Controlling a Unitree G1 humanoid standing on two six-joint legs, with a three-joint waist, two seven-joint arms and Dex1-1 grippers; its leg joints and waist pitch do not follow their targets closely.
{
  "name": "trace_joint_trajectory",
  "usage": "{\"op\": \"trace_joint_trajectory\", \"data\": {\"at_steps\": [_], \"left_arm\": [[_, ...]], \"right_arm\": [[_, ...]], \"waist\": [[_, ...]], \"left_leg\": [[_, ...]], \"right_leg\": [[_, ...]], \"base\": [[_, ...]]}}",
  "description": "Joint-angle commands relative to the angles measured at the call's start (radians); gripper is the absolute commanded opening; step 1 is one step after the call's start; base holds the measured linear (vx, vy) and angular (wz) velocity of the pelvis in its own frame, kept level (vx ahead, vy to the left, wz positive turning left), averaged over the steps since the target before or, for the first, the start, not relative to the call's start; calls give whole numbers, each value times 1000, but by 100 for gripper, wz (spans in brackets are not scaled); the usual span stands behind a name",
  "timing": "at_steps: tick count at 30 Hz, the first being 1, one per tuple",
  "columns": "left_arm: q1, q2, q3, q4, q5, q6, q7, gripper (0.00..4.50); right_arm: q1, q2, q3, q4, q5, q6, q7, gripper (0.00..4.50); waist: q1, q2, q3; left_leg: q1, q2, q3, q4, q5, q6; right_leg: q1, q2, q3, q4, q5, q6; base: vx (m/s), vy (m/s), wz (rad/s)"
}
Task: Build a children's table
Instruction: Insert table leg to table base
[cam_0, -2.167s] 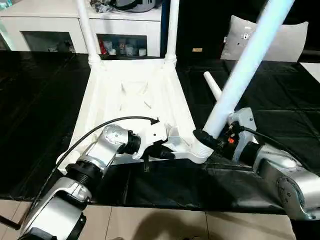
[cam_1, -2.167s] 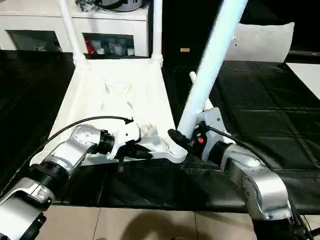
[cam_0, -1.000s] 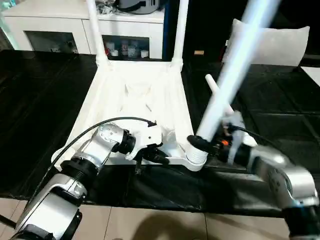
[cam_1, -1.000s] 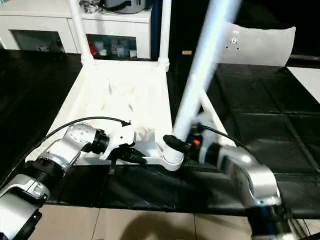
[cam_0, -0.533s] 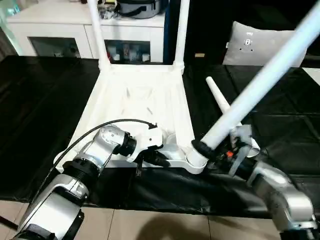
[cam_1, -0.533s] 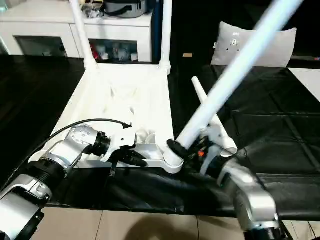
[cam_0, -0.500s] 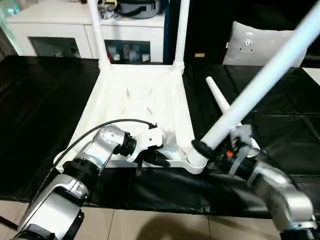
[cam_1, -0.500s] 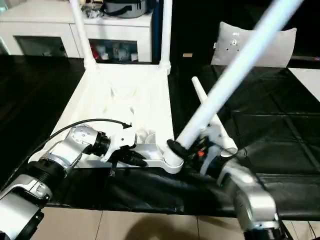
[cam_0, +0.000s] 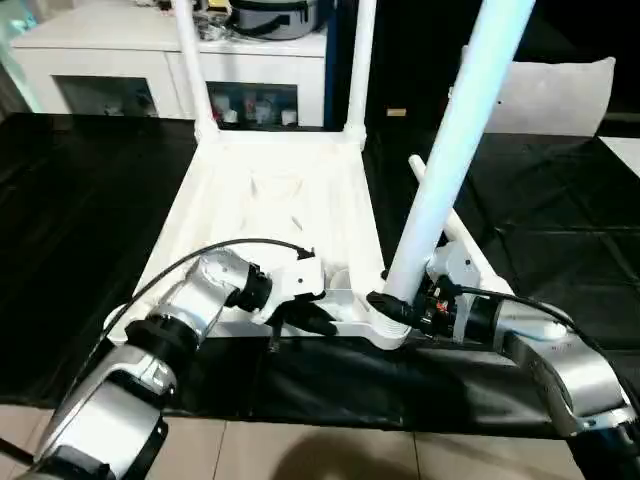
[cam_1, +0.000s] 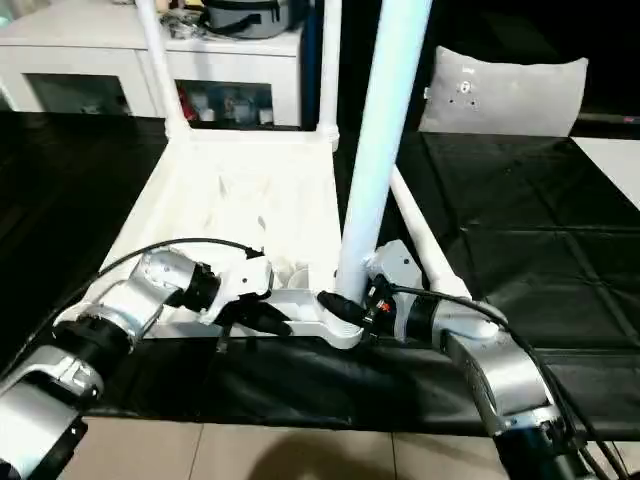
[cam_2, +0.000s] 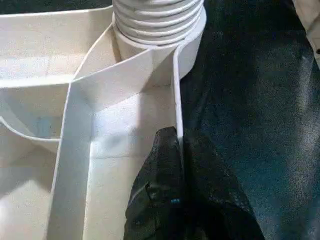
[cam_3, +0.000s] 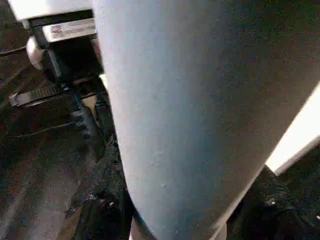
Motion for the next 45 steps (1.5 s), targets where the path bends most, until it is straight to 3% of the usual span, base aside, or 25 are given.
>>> {"op": "trace_joint_trajectory", "data": {"at_steps": [1, 8, 10, 13, 16, 20, 21, 22, 23, 24, 25, 26, 27, 28, 29, 31, 33, 34, 35, 37, 38, 41, 45], "left_arm": [[-51, 45, -8, 19, 59, -20, -14, 0], [-59, 59, 2, 24, 60, -12, -11, 0], [-58, 62, 6, 27, 59, -7, -5, 0], [-52, 65, 13, 24, 54, 6, 6, 0], [-38, 71, 28, 9, 44, 30, 11, 0], [52, 109, 97, -159, -2, 189, 58, 0], [65, 114, 106, -185, -8, 214, 66, 0], [108, 122, 132, -270, -26, 291, 93, 0], [173, 122, 167, -401, -49, 403, 133, 0], [184, 122, 173, -422, -53, 422, 140, 0], [218, 119, 190, -489, -63, 478, 161, 0], [218, 119, 190, -489, -63, 478, 161, 0], [274, 106, 208, -610, -64, 573, 198, 0], [292, 97, 212, -651, -61, 606, 212, 0], [329, 57, 210, -773, -41, 714, 261, 0], [337, 21, 193, -848, -25, 789, 296, 0], [325, -16, 177, -871, -14, 828, 321, 0], [319, -32, 167, -890, -8, 857, 342, 0], [304, -65, 146, -914, 9, 908, 391, 0], [300, -72, 142, -918, 12, 920, 406, 0], [296, -79, 130, -916, 25, 933, 436, 0], [297, -57, 117, -896, 72, 917, 472, 0], [308, -6, 114, -879, 85, 874, 467, 0]], "right_arm": [[65, -26, 142, 116, -74, 66, 74, 190], [62, -23, 142, 116, -66, 69, 89, 190], [63, -15, 136, 120, -68, 63, 85, 190], [66, 0, 125, 123, -63, 57, 67, 190], [70, 17, 113, 120, -57, 58, 46, 190], [89, 64, 70, 98, -54, 90, -53, 190], [91, 71, 64, 95, -54, 94, -68, 190], [97, 90, 50, 88, -54, 107, -109, 190], [105, 118, 32, 78, -52, 125, -160, 190], [106, 123, 29, 76, -52, 128, -169, 190], [110, 137, 21, 72, -50, 138, -194, 190], [110, 137, 21, 72, -50, 138, -194, 190], [104, 168, 7, 77, -51, 154, -243, 190], [98, 181, 2, 82, -52, 158, -261, 190], [70, 225, -16, 112, -54, 172, -316, 190], [42, 253, -24, 140, -54, 182, -354, 190], [20, 263, -13, 155, -61, 180, -358, 190], [11, 269, -8, 158, -65, 184, -361, 190], [-3, 274, 7, 155, -69, 203, -356, 190], [-5, 273, 13, 152, -69, 211, -353, 190], [-1, 258, 42, 140, -86, 204, -324, 190], [9, 253, 44, 127, -83, 190, -315, 190], [22, 248, 14, 106, -63, 144, -313, 190]], "waist": [[-9, -6, -16], [-7, -6, -11], [-8, -4, -5], [-11, -6, 3], [-16, -6, 7], [-27, 0, 12], [-34, 2, 11], [-40, 5, 17], [-48, 8, 14], [-53, 6, 14], [-62, 10, 19], [-63, 11, 17], [-72, 8, 19], [-85, 10, 16], [-88, 5, 8], [-100, 8, 6], [-97, 2, 4], [-91, 5, 4], [-88, 1, 2], [-72, 3, -1], [-66, 4, -4], [-54, 5, -5], [-45, 7, -9]], "left_leg": [[0, 13, -4, -83, -407, 36], [-1, 17, -2, -88, -387, 32], [2, 17, -3, -90, -420, 26], [9, 14, -8, -92, -472, 15], [14, 13, -12, -94, -489, 11], [13, 15, -18, -100, -518, 3], [7, 15, -23, -102, -526, -4], [11, 14, -26, -104, -549, -5], [10, 19, -31, -107, -559, -14], [2, 22, -33, -111, -551, -20], [-2, 17, -34, -112, -564, -11], [6, 17, -32, -111, -569, -14], [7, 14, -31, -109, -573, -6], [-10, 19, -31, -115, -526, -6], [-5, 20, -25, -111, -514, -5], [-12, 18, -20, -107, -460, 1], [-5, 15, -10, -100, -446, 12], [-5, 16, -10, -98, -436, 9], [-8, 15, -6, -98, -411, 16], [-9, 15, -2, -95, -363, 25], [-10, 16, -1, -94, -349, 26], [-12, 17, 1, -95, -320, 28], [-8, 15, 1, -94, -334, 20]], "right_leg": [[21, -41, 35, -96, -469, -143], [24, -43, 39, -89, -412, -174], [21, -44, 38, -95, -466, -166], [14, -47, 36, -108, -592, -123], [9, -49, 36, -118, -652, -96], [4, -50, 32, -121, -694, -88], [10, -50, 29, -118, -709, -74], [3, -48, 25, -125, -731, -65], [8, -53, 27, -120, -711, -73], [13, -53, 29, -111, -683, -87], [10, -47, 22, -121, -706, -73], [5, -48, 25, -121, -700, -75], [1, -44, 26, -124, -690, -79], [10, -44, 32, -109, -610, -111], [9, -44, 34, -111, -595, -118], [7, -41, 36, -106, -533, -144], [2, -38, 38, -111, -526, -152], [3, -41, 40, -108, -515, -155], [6, -39, 41, -107, -491, -158], [10, -38, 44, -103, -446, -166], [13, -37, 44, -101, -430, -167], [19, -36, 44, -97, -392, -170], [19, -37, 42, -99, -422, -158]], "base": [[0, 0, 0], [0, 0, 0], [0, 0, 0], [0, 0, 0], [0, 0, 0], [0, 0, 0], [0, 0, 0], [0, 0, 0], [0, 0, 0], [0, 0, 0], [0, 0, 0], [0, 0, 0], [0, 0, 0], [0, 0, 0], [0, 0, 0], [0, 0, 0], [0, 0, 0], [0, 0, 0], [0, 0, 0], [0, 0, 0], [0, 0, 0], [0, 0, 0], [0, 0, 0]]}}
